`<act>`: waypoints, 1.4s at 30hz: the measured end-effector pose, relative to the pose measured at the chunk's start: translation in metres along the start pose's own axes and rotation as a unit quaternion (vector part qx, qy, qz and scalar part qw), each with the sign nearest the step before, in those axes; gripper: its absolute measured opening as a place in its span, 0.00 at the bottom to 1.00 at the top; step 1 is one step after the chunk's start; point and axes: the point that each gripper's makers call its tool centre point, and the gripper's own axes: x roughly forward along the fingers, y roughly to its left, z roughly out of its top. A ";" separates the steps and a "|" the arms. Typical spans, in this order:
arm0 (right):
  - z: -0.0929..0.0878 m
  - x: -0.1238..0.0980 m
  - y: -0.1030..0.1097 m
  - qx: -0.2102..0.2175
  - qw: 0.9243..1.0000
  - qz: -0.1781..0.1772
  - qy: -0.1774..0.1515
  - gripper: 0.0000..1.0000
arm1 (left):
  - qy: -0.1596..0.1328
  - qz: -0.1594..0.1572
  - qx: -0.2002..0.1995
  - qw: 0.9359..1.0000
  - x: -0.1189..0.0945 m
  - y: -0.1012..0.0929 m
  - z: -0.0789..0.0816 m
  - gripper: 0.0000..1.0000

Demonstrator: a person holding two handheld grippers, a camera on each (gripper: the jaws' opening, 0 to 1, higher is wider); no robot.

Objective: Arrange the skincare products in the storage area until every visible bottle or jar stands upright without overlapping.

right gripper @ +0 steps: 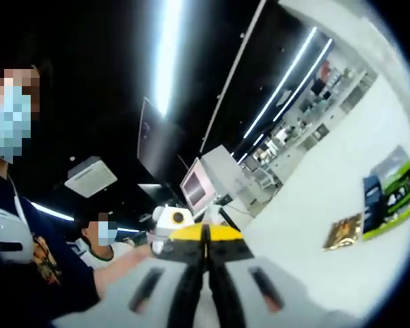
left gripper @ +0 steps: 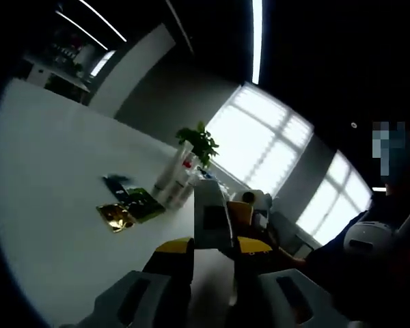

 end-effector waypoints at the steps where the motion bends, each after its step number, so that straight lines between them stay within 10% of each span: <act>1: 0.000 -0.002 0.000 -0.002 1.000 -0.001 0.002 0.00 | -0.005 -0.003 -0.005 1.000 -0.001 0.000 0.002 0.23; 17: -0.006 -0.018 0.011 -0.044 0.997 0.015 0.054 0.00 | 0.006 -0.035 -0.006 0.999 0.002 -0.007 -0.008 0.27; 42: -0.020 -0.027 0.023 0.000 0.993 0.056 0.108 0.00 | 0.037 -0.074 0.031 0.996 0.006 -0.023 -0.021 0.21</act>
